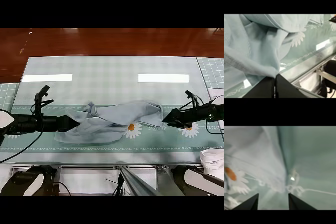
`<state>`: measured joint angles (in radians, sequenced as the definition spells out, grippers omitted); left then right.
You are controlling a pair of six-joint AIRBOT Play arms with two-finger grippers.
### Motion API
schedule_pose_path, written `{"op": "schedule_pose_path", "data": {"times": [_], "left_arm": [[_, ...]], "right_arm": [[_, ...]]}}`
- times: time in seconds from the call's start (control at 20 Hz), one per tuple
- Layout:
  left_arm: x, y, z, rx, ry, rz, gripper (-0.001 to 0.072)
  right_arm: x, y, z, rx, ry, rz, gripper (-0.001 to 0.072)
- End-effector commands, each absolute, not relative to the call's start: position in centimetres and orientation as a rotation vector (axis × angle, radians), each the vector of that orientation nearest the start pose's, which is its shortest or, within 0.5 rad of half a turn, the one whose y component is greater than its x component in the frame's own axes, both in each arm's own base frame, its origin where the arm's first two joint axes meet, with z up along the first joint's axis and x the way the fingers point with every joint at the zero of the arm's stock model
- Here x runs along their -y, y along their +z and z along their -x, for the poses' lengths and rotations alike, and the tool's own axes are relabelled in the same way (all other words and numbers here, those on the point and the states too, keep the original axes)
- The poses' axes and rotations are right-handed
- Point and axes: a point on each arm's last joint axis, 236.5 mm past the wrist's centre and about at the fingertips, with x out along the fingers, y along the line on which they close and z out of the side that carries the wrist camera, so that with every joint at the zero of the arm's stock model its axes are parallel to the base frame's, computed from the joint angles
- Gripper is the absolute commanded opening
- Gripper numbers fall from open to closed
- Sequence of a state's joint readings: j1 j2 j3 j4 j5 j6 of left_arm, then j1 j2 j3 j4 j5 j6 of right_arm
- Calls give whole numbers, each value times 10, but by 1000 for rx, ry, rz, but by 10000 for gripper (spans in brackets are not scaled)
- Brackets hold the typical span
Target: Fold the shirts.
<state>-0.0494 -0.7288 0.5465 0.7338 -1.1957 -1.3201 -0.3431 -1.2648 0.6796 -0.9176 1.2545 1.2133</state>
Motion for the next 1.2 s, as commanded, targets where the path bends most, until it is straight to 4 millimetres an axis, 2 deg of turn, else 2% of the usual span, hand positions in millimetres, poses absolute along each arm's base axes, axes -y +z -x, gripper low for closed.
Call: {"op": "schedule_pose_path", "data": {"times": [0.0, 0.2, 0.45, 0.5, 0.55, 0.65, 0.7, 0.75, 0.9, 1.0, 1.05, 1.1, 1.15], "left_arm": [[175, 29, -216, -1227, -629, 551, 22], [175, 29, -216, -1228, -629, 552, 22], [175, 29, -216, -1227, -629, 552, 22], [175, 29, -216, -1227, -629, 552, 22], [175, 29, -217, -1227, -629, 551, 22], [174, 29, -217, -1227, -629, 551, 22], [175, 29, -217, -1227, -629, 551, 22], [174, 29, -217, -1227, -629, 551, 22], [174, 29, -218, -1220, -625, 551, 22], [173, 31, -222, -1205, -620, 552, 22], [173, 38, -226, -1186, -625, 544, 21], [174, 54, -234, -1143, -638, 526, 21], [174, 78, -245, -1076, -656, 496, 21]], "right_arm": [[-72, -94, -266, -1451, 272, -836, 453], [-67, -113, -270, -1460, 145, -777, 452], [-78, -118, -285, -1413, 98, -751, 449], [-81, -118, -286, -1409, 93, -749, 426], [-84, -119, -287, -1409, 90, -746, 352], [-90, -119, -287, -1410, 86, -746, 318], [-93, -119, -288, -1410, 89, -742, 273], [-95, -119, -288, -1410, 93, -737, 270], [-101, -118, -288, -1407, 108, -741, 27], [-113, -102, -294, -1388, 219, -712, 27], [-121, -83, -300, -1358, 309, -680, 27], [-127, -56, -310, -1300, 389, -634, 27], [-129, -22, -324, -1219, 447, -583, 27]]}}
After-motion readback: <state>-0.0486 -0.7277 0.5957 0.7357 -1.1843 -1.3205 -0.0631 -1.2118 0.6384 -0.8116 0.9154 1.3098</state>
